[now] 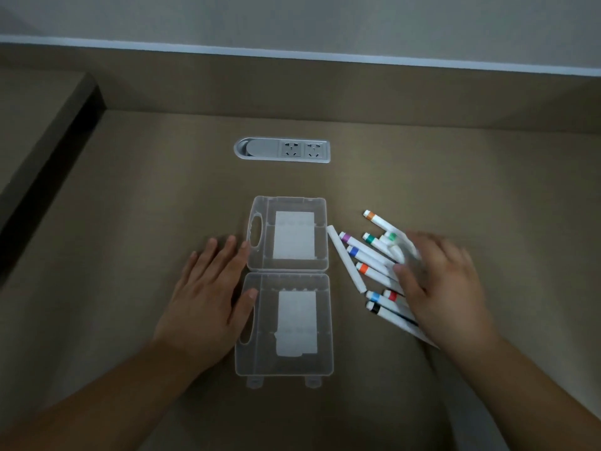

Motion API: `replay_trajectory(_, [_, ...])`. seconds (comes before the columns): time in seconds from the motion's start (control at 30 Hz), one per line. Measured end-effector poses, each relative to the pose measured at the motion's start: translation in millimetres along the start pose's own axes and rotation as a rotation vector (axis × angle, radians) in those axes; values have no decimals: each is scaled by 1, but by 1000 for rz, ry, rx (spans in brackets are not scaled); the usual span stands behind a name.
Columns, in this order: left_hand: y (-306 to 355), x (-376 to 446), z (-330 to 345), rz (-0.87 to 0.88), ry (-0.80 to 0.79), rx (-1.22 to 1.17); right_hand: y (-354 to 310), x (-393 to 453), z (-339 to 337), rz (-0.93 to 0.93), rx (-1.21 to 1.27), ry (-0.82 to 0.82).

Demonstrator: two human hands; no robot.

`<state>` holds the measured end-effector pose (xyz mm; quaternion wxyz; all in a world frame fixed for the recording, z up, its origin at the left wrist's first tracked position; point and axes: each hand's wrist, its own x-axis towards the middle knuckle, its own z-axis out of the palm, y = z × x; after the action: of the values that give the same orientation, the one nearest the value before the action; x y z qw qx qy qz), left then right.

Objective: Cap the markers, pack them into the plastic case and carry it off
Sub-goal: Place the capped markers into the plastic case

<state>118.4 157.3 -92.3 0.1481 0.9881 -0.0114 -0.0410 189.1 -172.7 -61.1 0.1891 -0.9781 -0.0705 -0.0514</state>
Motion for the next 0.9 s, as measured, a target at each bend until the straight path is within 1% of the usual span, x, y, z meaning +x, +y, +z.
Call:
replay_trajectory(0.07, [0, 1, 0, -3, -4, -6, 8, 7, -7, 60, -44, 56])
replay_trajectory(0.1, [1, 1, 0, -1, 1, -11, 12, 9, -9, 90, -57, 58])
replay_trajectory(0.17, [1, 2, 0, 2, 9, -17, 16, 11, -11, 128, -62, 2])
replay_trajectory(0.23, [1, 2, 0, 2, 5, -13, 15, 11, -12, 127, -39, -58])
replay_trajectory(0.33, [2, 2, -1, 4, 4, -13, 12, 11, -12, 91, -33, -92])
replay_trajectory(0.43, [2, 2, -2, 2, -6, -20, 6, 14, -14, 120, 11, -123])
replay_trajectory(0.5, [2, 2, -1, 7, 1, -22, 1, 16, -20, 213, 171, -123])
replay_trajectory(0.57, [1, 2, -1, 4, 10, -28, -3, 18, -29, 372, 439, -145])
replay_trajectory(0.63, [2, 1, -1, 6, 13, -22, -11, 20, -37, 498, 757, -229])
replay_trajectory(0.73, [2, 1, 0, 9, 16, -21, -26, 20, -38, 627, 1216, -352])
replay_trajectory(0.8, [1, 1, -1, 6, 14, -21, -38, 19, -34, 673, 1348, -413])
replay_trajectory(0.9, [2, 2, -1, 7, 17, -19, -50, 18, -28, 658, 1344, -456])
